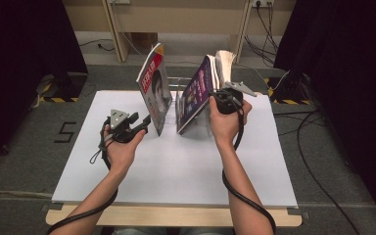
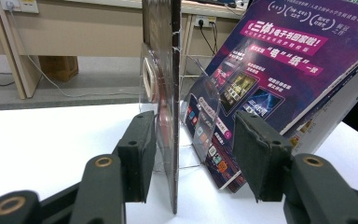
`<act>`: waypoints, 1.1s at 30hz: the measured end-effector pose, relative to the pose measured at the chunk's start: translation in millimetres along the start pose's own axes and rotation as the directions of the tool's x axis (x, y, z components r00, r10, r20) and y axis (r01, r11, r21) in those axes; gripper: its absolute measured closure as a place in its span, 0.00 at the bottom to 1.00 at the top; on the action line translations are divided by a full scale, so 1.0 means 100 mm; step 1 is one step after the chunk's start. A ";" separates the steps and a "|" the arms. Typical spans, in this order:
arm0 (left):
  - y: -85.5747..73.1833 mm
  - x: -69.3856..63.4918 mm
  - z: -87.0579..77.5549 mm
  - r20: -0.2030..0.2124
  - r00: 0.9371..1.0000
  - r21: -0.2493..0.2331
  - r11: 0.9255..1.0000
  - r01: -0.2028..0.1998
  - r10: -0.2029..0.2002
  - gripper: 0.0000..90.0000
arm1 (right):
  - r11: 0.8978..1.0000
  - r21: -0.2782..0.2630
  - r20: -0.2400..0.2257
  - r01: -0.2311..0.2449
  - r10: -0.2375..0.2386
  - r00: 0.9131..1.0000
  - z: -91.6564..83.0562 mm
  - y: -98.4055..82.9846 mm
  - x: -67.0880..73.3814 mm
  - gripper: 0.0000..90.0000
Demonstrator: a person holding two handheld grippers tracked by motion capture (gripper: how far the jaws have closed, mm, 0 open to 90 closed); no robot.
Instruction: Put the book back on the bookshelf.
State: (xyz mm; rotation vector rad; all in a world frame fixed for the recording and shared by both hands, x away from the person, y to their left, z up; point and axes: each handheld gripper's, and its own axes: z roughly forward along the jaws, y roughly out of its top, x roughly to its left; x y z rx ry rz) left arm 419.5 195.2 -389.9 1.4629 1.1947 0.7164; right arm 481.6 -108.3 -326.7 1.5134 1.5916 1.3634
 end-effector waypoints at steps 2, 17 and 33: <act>0.00 0.00 0.00 0.000 1.000 0.000 1.000 0.000 0.000 0.54 | 1.000 0.003 0.005 0.000 0.000 1.000 0.00 0.00 0.01 0.77; -0.03 0.02 0.00 -0.003 1.000 0.002 1.000 -0.003 0.003 0.54 | 1.000 -0.014 -0.004 0.024 -0.024 1.000 0.01 0.01 0.15 0.81; -0.05 0.06 -0.02 -0.006 1.000 0.006 1.000 -0.002 0.002 0.54 | 0.998 -0.031 -0.022 0.054 -0.055 0.998 0.04 0.03 0.28 0.82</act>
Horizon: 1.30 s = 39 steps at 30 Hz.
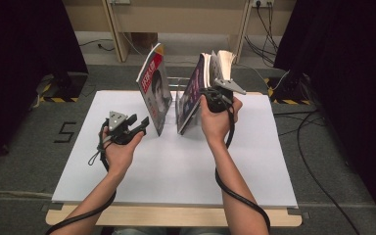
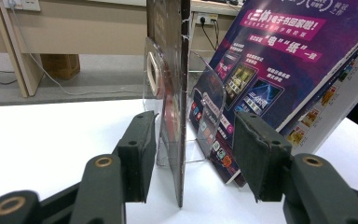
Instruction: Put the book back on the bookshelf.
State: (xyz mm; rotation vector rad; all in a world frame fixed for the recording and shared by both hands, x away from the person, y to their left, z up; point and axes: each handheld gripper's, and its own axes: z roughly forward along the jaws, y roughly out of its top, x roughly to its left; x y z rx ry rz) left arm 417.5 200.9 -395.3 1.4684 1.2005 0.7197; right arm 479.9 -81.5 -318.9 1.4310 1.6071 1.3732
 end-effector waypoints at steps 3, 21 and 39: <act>0.00 0.00 0.00 -0.001 1.000 0.000 1.000 0.001 -0.001 0.54 | 1.000 0.001 -0.003 0.007 -0.007 1.000 0.01 0.01 0.03 0.82; -0.02 0.04 -0.01 -0.005 1.000 0.003 1.000 0.002 -0.002 0.54 | 0.993 0.017 -0.045 0.119 -0.118 0.992 0.10 0.10 0.28 0.83; -0.02 0.06 -0.02 -0.003 1.000 0.005 1.000 0.006 -0.006 0.54 | 0.971 0.019 -0.111 0.237 -0.233 0.966 0.20 0.11 0.59 0.82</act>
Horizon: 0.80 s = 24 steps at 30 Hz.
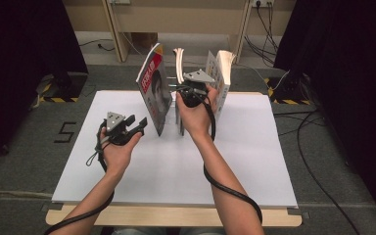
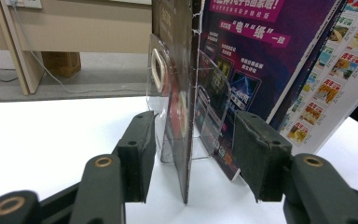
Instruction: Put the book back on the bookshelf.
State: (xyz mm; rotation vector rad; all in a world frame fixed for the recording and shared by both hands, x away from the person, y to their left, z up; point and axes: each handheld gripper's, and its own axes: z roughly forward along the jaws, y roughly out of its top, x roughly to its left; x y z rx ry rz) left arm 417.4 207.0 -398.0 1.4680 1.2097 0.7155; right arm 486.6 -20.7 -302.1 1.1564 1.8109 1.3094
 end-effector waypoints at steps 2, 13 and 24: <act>0.00 0.00 0.00 -0.001 1.000 0.001 1.000 0.002 -0.002 0.54 | 1.000 0.000 -0.009 0.001 -0.001 1.000 0.01 0.00 0.02 0.82; 0.00 0.00 0.00 0.001 1.000 0.000 1.000 0.001 -0.001 0.54 | 1.000 0.000 -0.043 0.012 -0.012 0.999 0.03 -0.01 0.08 0.79; 0.00 0.01 -0.01 -0.002 1.000 -0.002 1.000 0.003 -0.003 0.54 | 1.000 0.000 -0.055 0.029 -0.029 0.998 0.05 -0.02 0.15 0.75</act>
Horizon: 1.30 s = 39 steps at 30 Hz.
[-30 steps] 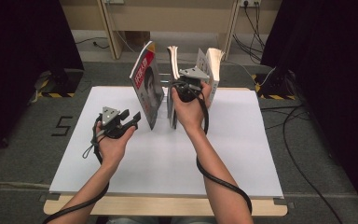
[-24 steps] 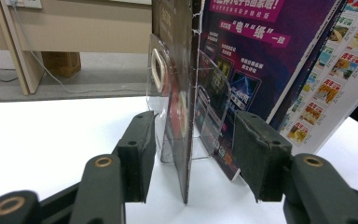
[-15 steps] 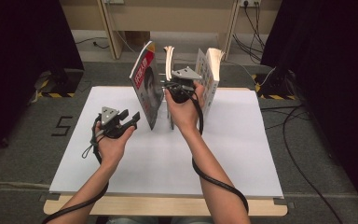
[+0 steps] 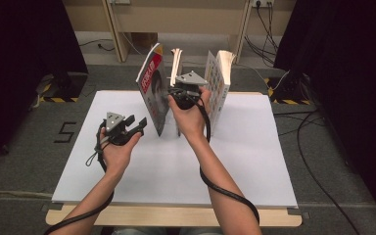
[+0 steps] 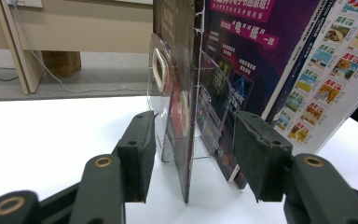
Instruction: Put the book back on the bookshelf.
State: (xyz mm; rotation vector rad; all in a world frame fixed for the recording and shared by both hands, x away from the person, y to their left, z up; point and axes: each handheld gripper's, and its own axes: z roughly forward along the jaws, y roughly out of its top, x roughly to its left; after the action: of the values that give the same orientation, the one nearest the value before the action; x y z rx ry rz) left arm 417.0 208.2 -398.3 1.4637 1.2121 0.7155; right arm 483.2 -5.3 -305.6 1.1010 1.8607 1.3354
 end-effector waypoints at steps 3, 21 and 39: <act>0.00 0.00 0.00 0.001 1.000 -0.001 1.000 0.003 -0.003 0.54 | 1.000 0.003 -0.008 0.005 -0.005 1.000 0.01 0.00 0.03 0.74; 0.00 0.01 -0.01 -0.002 1.000 -0.003 1.000 -0.001 0.001 0.54 | 1.000 -0.014 -0.029 -0.013 0.012 1.000 -0.02 -0.04 0.03 0.66; 0.00 -0.01 -0.02 0.000 1.000 -0.005 1.000 -0.001 0.001 0.53 | 0.999 -0.030 -0.033 -0.017 0.016 0.999 -0.08 -0.08 0.02 0.63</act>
State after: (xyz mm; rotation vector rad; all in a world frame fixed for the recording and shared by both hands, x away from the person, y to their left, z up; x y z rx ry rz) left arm 415.2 208.1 -397.5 1.4601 1.2091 0.7187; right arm 472.8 -8.3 -310.5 1.0876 1.8530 1.3940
